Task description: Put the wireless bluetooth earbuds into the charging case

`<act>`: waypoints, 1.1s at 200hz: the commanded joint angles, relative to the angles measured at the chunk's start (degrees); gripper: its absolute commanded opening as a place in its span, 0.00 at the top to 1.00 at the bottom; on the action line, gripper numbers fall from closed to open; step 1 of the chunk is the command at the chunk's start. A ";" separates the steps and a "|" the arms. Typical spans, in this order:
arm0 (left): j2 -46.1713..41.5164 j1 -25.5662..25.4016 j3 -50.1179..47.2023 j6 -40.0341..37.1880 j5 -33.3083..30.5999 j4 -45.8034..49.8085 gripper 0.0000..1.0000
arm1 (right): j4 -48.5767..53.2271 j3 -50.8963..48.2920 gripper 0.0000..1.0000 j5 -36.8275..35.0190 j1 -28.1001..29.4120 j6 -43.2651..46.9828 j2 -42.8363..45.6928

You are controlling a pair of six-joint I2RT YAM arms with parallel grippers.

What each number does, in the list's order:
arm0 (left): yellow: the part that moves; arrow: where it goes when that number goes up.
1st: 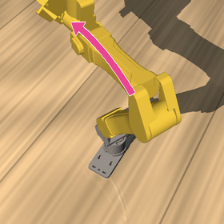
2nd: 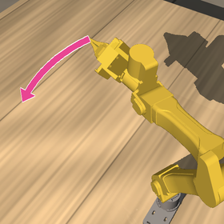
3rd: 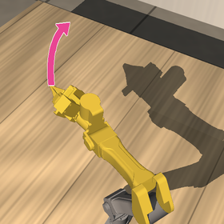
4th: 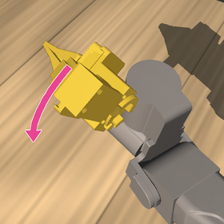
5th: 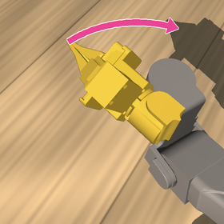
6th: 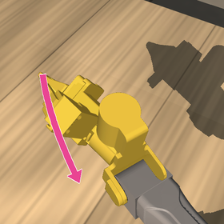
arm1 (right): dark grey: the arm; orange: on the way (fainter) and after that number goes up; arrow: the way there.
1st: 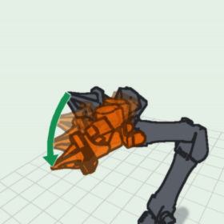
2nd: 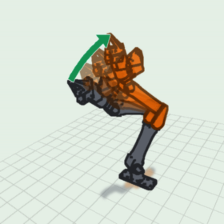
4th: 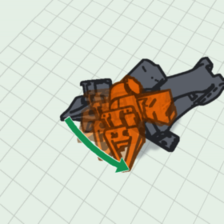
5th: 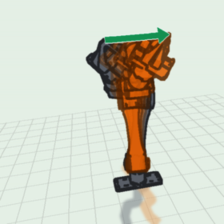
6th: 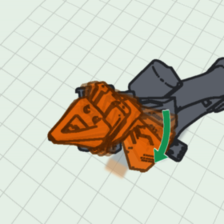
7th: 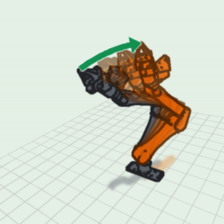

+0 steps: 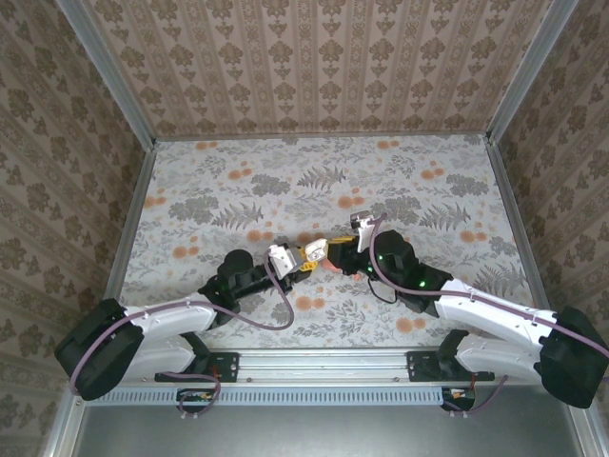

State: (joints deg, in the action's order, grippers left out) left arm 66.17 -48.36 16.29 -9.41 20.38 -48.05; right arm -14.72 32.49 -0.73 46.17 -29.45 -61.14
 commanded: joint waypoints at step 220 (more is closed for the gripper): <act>-4.21 -0.51 0.80 0.90 -0.39 -0.46 0.95 | 2.13 2.40 0.37 2.47 1.86 0.27 1.90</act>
State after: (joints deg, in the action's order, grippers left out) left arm 63.00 -48.66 16.27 -9.41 19.66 -46.11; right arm -11.77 34.74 -0.89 48.80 -28.69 -61.56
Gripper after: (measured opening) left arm 0.195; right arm 0.607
